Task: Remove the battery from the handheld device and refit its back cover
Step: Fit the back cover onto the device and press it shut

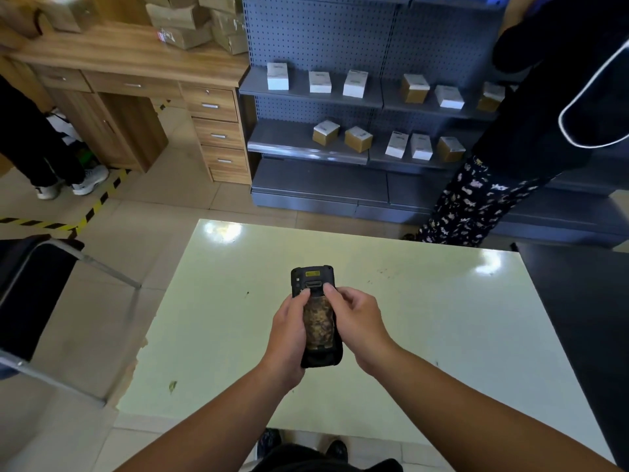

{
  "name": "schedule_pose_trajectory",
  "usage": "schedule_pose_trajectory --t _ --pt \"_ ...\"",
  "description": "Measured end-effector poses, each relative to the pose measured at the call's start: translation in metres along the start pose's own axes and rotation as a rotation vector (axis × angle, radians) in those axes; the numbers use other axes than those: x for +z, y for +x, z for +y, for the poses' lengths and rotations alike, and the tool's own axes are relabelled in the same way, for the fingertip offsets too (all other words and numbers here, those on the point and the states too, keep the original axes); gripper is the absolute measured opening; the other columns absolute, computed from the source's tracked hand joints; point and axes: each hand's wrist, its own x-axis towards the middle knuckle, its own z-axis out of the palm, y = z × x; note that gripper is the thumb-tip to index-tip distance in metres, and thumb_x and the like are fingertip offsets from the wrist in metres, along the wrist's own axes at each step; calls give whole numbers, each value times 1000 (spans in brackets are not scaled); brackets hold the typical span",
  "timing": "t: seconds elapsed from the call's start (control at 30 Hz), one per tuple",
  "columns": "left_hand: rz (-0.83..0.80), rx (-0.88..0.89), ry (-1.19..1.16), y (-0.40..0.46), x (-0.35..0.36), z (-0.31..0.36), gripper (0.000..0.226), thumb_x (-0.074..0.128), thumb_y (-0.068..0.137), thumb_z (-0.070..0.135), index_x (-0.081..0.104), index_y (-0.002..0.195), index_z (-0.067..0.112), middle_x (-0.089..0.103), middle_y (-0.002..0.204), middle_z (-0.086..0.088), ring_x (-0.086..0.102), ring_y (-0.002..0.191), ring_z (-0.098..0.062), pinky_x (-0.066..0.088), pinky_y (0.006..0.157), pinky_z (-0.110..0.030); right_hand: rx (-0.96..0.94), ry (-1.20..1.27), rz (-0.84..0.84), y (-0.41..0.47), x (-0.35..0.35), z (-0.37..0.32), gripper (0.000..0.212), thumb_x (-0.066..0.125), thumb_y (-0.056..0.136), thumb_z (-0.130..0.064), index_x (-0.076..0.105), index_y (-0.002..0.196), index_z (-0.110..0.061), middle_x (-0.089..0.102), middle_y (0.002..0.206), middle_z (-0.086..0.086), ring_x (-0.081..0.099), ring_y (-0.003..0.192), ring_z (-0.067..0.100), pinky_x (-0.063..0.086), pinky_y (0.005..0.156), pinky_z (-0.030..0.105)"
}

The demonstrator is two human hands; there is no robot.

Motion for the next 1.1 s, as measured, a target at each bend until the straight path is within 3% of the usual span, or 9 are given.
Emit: schedule_pose_trajectory --t 0.1,0.3,0.5,0.67,0.8,0.93,1.1 --pt "36 -18 10 0 0 3 31 54 97 46 75 106 25 78 110 -13 76 99 -34 60 87 -62 -13 -47 38 0 7 2 28 59 100 -35 78 90 -17 79 85 0 76 83 17 64 80 41" --pt "100 -57 31 -2 4 8 34 49 95 48 77 96 29 77 109 -14 75 98 -37 59 82 -67 -72 -187 134 -3 17 0 33 49 103 -34 73 89 -17 74 84 3 71 80 19 61 70 37" --pt "139 -25 94 -6 8 13 33 48 92 40 74 91 20 76 97 -15 74 88 -35 61 81 -56 -39 -235 220 -4 27 1 33 45 97 -30 63 77 -11 66 72 5 66 73 28 58 69 46" --pt "122 -82 97 -6 9 14 46 42 81 43 70 100 12 71 91 -14 68 81 -32 59 82 -58 13 -221 269 -5 31 -1 32 42 94 -27 53 67 -14 56 67 3 54 63 23 51 62 41" --pt "115 -91 95 -2 6 9 49 40 81 42 69 103 9 69 89 -11 67 80 -31 58 78 -50 85 -108 239 -5 33 1 28 38 85 -31 44 59 -21 51 64 0 50 61 22 46 61 39" --pt "112 -101 109 2 1 4 49 40 80 42 69 102 9 69 89 -10 67 80 -30 56 73 -45 112 -68 199 -9 34 5 27 41 88 -27 50 63 -19 55 67 1 53 63 22 51 62 40" --pt "96 -103 134 10 -5 3 52 41 77 48 72 101 14 75 101 -16 73 92 -36 58 88 -59 112 -34 151 -9 31 3 29 41 94 -18 60 73 -11 60 74 5 59 69 22 52 61 35"
